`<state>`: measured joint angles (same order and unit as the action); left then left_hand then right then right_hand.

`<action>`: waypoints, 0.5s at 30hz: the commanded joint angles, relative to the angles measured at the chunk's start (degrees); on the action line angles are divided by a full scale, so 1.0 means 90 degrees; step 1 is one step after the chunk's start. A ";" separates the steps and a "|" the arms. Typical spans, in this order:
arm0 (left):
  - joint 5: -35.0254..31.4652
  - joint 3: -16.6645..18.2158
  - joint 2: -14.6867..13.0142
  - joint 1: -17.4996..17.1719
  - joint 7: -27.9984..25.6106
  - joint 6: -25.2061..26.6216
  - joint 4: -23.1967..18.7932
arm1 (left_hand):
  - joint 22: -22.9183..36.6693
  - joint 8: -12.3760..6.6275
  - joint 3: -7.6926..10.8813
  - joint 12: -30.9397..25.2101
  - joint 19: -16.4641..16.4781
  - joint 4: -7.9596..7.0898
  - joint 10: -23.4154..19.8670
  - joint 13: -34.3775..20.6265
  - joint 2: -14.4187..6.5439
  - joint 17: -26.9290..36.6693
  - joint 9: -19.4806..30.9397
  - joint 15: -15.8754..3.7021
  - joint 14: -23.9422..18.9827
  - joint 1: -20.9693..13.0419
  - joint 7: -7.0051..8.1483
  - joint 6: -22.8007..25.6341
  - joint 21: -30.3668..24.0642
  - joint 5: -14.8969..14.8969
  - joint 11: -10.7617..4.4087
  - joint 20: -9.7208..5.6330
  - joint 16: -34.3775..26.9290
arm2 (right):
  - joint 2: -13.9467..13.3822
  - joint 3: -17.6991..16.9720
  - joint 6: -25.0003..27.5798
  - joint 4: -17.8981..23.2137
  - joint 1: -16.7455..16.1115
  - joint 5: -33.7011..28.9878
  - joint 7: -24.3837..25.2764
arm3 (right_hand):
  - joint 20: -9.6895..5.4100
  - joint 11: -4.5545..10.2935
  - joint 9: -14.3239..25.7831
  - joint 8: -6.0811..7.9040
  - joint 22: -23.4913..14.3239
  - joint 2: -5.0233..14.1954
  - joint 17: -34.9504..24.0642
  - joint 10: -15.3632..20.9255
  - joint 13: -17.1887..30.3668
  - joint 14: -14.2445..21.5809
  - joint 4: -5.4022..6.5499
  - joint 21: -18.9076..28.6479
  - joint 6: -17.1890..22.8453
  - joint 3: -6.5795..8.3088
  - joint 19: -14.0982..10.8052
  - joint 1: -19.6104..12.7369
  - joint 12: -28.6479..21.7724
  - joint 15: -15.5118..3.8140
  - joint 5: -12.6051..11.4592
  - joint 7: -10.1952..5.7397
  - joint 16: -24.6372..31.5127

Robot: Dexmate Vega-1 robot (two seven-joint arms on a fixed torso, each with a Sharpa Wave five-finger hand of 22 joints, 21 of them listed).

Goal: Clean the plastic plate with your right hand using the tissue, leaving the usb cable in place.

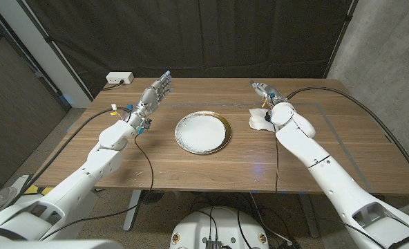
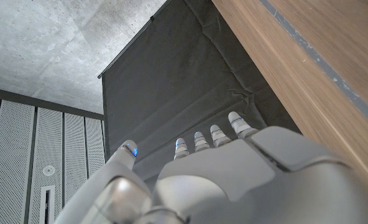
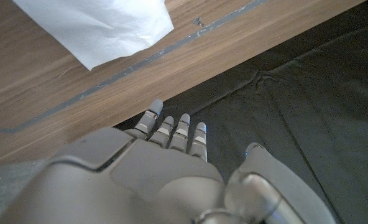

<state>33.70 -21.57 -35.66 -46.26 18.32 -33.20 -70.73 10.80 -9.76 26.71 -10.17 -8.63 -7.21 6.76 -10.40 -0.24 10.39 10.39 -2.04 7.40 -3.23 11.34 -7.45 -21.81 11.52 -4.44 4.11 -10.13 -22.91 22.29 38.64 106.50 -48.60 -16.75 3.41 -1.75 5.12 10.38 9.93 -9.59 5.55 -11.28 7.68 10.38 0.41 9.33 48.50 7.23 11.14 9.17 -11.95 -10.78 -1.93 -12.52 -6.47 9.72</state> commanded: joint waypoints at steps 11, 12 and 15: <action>0.0886 0.0291 -0.0158 -0.0164 0.0154 0.1085 -0.0203 | 0.0032 0.0018 -0.0082 0.0031 -0.0031 -0.0075 0.0621 0.0005 -0.0125 0.0008 -0.0002 -0.0149 0.0326 0.0085 -0.0244 -0.0668 0.0061 0.0068 -0.0021 -0.0123 0.0011 | -0.0194 -0.0182 -0.5484 -0.2113 -0.0136 0.4247 0.0362 | -0.0375 -0.0054 -0.0008 0.0081 -0.0018 0.0040 0.0074 0.0070 -0.0008 -0.0042 -0.0019 -0.0110 0.0112 -0.0052 0.0036 0.0160 -0.0064 -0.0452 -0.0052 0.0130 0.0053; 0.0875 0.0295 -0.0157 -0.0155 0.0164 0.1079 -0.0176 | 0.0032 0.0015 -0.0083 0.0028 -0.0038 -0.0078 0.0628 0.0006 -0.0129 0.0008 -0.0002 -0.0143 0.0348 0.0087 -0.0244 -0.0678 0.0065 0.0068 -0.0028 -0.0136 0.0015 | -0.0202 -0.0164 -0.5552 -0.2136 -0.0129 0.4281 0.0384 | -0.0368 -0.0036 -0.0008 0.0083 -0.0018 0.0035 0.0078 0.0073 -0.0008 -0.0045 -0.0017 -0.0121 0.0118 -0.0060 0.0045 0.0176 -0.0066 -0.0461 -0.0051 0.0128 0.0055; 0.0883 0.0306 -0.0173 -0.0134 0.0234 0.1107 -0.0114 | 0.0033 0.0018 -0.0087 0.0019 -0.0047 -0.0083 0.0643 0.0006 -0.0139 0.0008 -0.0003 -0.0144 0.0391 0.0091 -0.0266 -0.0727 0.0072 0.0069 -0.0033 -0.0149 0.0022 | -0.0261 -0.0101 -0.5559 -0.2100 -0.0124 0.4323 0.0523 | -0.0347 -0.0034 -0.0010 0.0088 -0.0018 0.0016 0.0090 0.0083 -0.0009 -0.0044 -0.0016 -0.0166 0.0136 -0.0085 0.0108 0.0223 -0.0072 -0.0462 -0.0049 0.0136 0.0060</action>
<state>39.12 -19.77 -36.67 -47.18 19.44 -26.91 -71.58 10.80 -9.52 25.84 -9.95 -9.03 -7.59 9.58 -10.41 -1.16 10.40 10.40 -1.93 9.55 -2.32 9.49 -9.82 -21.21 11.96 -4.83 3.26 -10.13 -24.33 20.19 6.17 92.35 -50.13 13.22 6.61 -1.96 4.83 10.11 10.39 -9.60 5.74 -10.38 7.81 10.12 0.41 9.19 47.27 7.78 10.62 9.39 -10.46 -11.03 -1.94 -12.75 -5.30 9.96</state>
